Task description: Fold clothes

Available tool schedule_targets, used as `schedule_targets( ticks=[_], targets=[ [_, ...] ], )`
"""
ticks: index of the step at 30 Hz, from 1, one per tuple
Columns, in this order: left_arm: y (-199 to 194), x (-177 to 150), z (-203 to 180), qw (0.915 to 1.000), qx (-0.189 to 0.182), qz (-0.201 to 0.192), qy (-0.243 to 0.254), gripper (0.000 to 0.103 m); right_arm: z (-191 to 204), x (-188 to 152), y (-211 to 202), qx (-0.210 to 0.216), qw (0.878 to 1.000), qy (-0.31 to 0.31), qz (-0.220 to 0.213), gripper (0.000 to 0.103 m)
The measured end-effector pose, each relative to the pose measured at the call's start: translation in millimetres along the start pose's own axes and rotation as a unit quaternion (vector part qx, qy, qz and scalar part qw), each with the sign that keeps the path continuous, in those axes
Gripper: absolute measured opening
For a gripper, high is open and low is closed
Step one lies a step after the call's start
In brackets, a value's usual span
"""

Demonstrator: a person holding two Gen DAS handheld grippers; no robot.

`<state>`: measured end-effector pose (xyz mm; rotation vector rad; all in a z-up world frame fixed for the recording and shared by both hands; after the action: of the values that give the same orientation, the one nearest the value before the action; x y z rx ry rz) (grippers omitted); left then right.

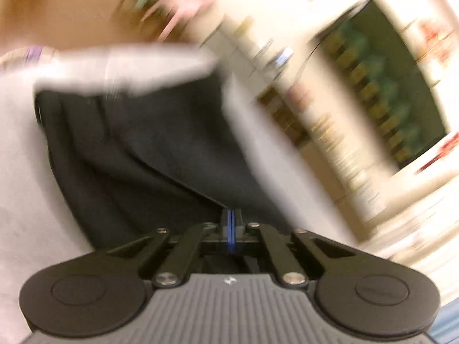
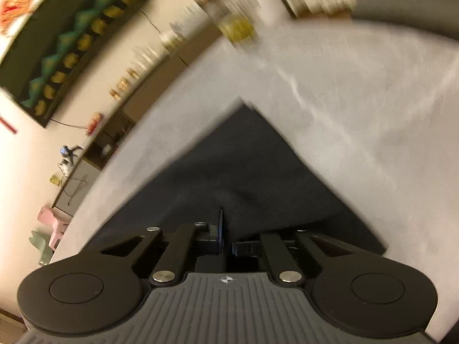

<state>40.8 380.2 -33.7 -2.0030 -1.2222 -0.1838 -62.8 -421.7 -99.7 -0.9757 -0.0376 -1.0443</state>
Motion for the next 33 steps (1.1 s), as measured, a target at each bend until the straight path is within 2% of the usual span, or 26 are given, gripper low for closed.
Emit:
schedule_targets(
  ticks=[1, 3, 5, 7, 9, 10, 11, 12, 13, 14, 15, 16, 17, 18, 19, 20, 22, 25, 26, 27, 28, 29, 31, 32, 33],
  targets=[
    [-10.5, -5.6, 9.3, 0.9999, 0.006, -0.005, -0.011, 0.0, 2.6, -0.2, -10.4, 0.004, 1.0, -0.01, -0.009, 0.004],
    [-4.3, -22.3, 37.8, 0.9974, 0.04, 0.033, -0.049, 0.0, -5.6, -5.7, -15.3, -0.007, 1.0, -0.01, 0.0, 0.004],
    [2.2, -29.3, 43.8, 0.996, 0.046, 0.05, -0.059, 0.001, -16.6, -10.0, -7.5, -0.022, 1.0, 0.003, 0.018, 0.005],
    [3.1, -27.0, 40.6, 0.9959, 0.057, 0.044, -0.055, 0.02, -17.5, -10.2, -1.9, -0.014, 0.999, 0.015, 0.025, 0.006],
    [4.6, -21.9, 41.3, 0.9947, 0.075, 0.034, -0.062, 0.054, -19.0, -10.8, 1.2, -0.012, 0.999, 0.027, 0.029, 0.006],
    [6.3, -19.0, 41.7, 0.9937, 0.082, 0.031, -0.07, 0.06, -20.0, -10.8, 3.0, -0.011, 0.999, 0.034, 0.031, 0.01],
    [12.4, -15.1, 40.5, 0.993, 0.087, 0.033, -0.073, 0.071, -22.0, -10.5, 5.1, -0.013, 0.999, 0.039, 0.033, 0.014],
    [19.3, -10.9, 39.0, 0.9924, 0.092, 0.037, -0.073, 0.074, -24.7, -10.0, 7.2, -0.015, 0.998, 0.042, 0.033, 0.027],
    [24.5, -8.8, 38.8, 0.9918, 0.1, 0.041, -0.068, 0.073, -27.4, -8.8, 9.3, -0.013, 0.998, 0.043, 0.033, 0.032],
    [33.8, -3.8, 38.4, 0.9908, 0.111, 0.049, -0.061, 0.058, -30.2, -7.6, 11.4, -0.012, 0.998, 0.045, 0.033, 0.032],
    [40.3, 1.8, 38.8, 0.9905, 0.115, 0.055, -0.052, 0.001, -31.4, -5.9, 11.8, -0.011, 0.999, 0.043, 0.03, 0.031],
    [40.4, 4.7, 37.0, 0.9917, 0.108, 0.051, -0.047, 0.004, -30.6, -3.6, 10.4, -0.013, 0.999, 0.038, 0.024, 0.023],
    [26.4, 6.6, 31.5, 0.9954, 0.084, 0.023, -0.041, 0.001, -29.9, -1.4, 8.9, -0.014, 0.999, 0.032, 0.019, 0.007],
    [10.7, 3.7, 26.4, 0.9973, 0.067, 0.006, -0.031, 0.001, -28.6, 0.9, 3.6, -0.015, 1.0, 0.023, 0.007, 0.0],
    [-0.7, -2.4, 26.7, 0.998, 0.054, 0.0, -0.033, 0.001, -26.1, 2.0, -6.3, -0.014, 1.0, 0.01, -0.009, 0.0],
    [-1.9, -8.8, 35.5, 0.9971, 0.056, 0.011, -0.049, 0.001, -24.7, 0.5, -14.2, -0.009, 1.0, 0.005, -0.019, 0.0],
    [-0.6, -21.6, 56.0, 0.9931, 0.068, 0.037, -0.087, 0.001, -29.0, -5.2, -13.9, -0.011, 1.0, 0.009, -0.009, 0.0],
    [3.9, -21.5, 59.1, 0.9919, 0.079, 0.041, -0.091, 0.005, -33.8, -9.6, -5.2, -0.017, 1.0, 0.023, 0.007, 0.0],
    [6.2, -20.0, 57.9, 0.991, 0.089, 0.042, -0.091, 0.017, -33.3, -9.9, -4.2, -0.016, 0.999, 0.026, 0.009, 0.0],
    [7.9, -18.7, 57.1, 0.9899, 0.098, 0.041, -0.094, 0.041, -32.9, -9.9, -3.1, -0.016, 0.999, 0.028, 0.011, 0.0],
    [10.6, -15.7, 56.3, 0.9892, 0.101, 0.041, -0.098, 0.049, -32.5, -9.5, -1.7, -0.018, 0.999, 0.028, 0.013, 0.0],
    [14.7, -9.8, 55.9, 0.9887, 0.106, 0.039, -0.098, 0.048, -32.6, -9.2, 0.3, -0.02, 0.999, 0.028, 0.015, 0.0],
    [13.2, 4.0, 53.4, 0.9886, 0.129, 0.025, -0.075, 0.013, -35.0, -8.5, 0.7, -0.024, 0.999, 0.028, 0.015, 0.0],
    [9.8, 9.4, 55.1, 0.9878, 0.138, 0.018, -0.07, 0.004, -36.3, -8.4, -3.5, -0.024, 0.999, 0.029, 0.009, 0.0],
    [6.7, 8.3, 58.4, 0.9873, 0.138, 0.02, -0.077, 0.004, -37.5, -8.3, -7.8, -0.024, 0.999, 0.03, 0.002, 0.0]
  ],
)
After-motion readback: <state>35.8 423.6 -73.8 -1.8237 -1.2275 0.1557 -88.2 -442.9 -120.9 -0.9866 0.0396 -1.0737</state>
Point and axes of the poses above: each gripper's, at about its wrist camera, not at the fingertips, and y roughly the way its jaws point, z to its left, x to its top, the point moved 8 cm from there along y, roughly the way its jaws point, and after that the axes turned 10 degrees about z, right-handed, at the moved point
